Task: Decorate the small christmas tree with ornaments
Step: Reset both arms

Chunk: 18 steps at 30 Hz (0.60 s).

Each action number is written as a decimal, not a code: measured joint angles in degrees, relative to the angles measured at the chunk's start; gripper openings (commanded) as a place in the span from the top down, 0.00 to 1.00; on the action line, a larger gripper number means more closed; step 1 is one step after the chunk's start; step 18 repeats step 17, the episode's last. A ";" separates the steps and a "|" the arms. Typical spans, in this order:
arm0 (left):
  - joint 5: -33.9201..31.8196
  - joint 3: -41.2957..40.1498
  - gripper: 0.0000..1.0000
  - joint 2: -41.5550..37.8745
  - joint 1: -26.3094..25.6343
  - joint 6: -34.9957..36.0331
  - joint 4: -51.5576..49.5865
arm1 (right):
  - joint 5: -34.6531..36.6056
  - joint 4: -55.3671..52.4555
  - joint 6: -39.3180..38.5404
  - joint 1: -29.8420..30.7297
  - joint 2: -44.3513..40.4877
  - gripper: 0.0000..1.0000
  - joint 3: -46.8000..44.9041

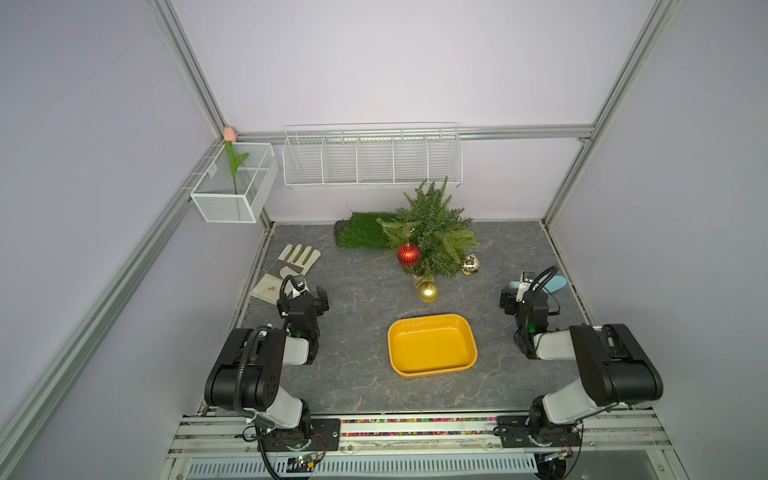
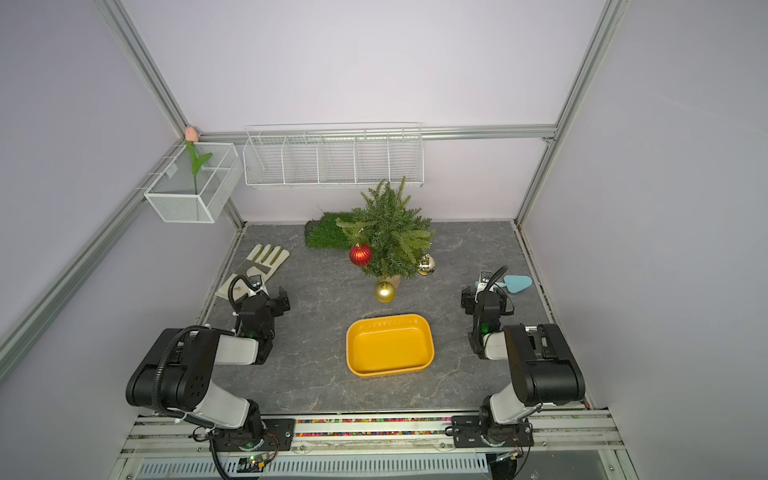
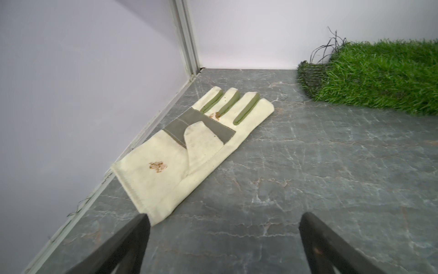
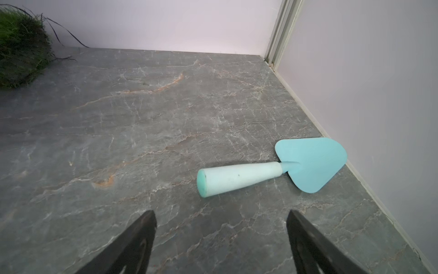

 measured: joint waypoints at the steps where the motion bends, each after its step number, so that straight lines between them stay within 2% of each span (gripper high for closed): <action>1: 0.79 1.03 0.01 0.00 0.39 -0.17 -0.24 | -0.02 0.13 -0.02 0.00 0.00 0.11 0.02; 8: 3.56 2.49 0.01 0.00 1.66 -0.76 0.26 | -0.22 0.17 -0.02 0.00 0.00 0.11 0.02; 18: 3.98 2.49 0.01 0.00 1.68 -0.79 0.26 | -0.22 0.17 -0.02 0.00 0.00 0.11 0.09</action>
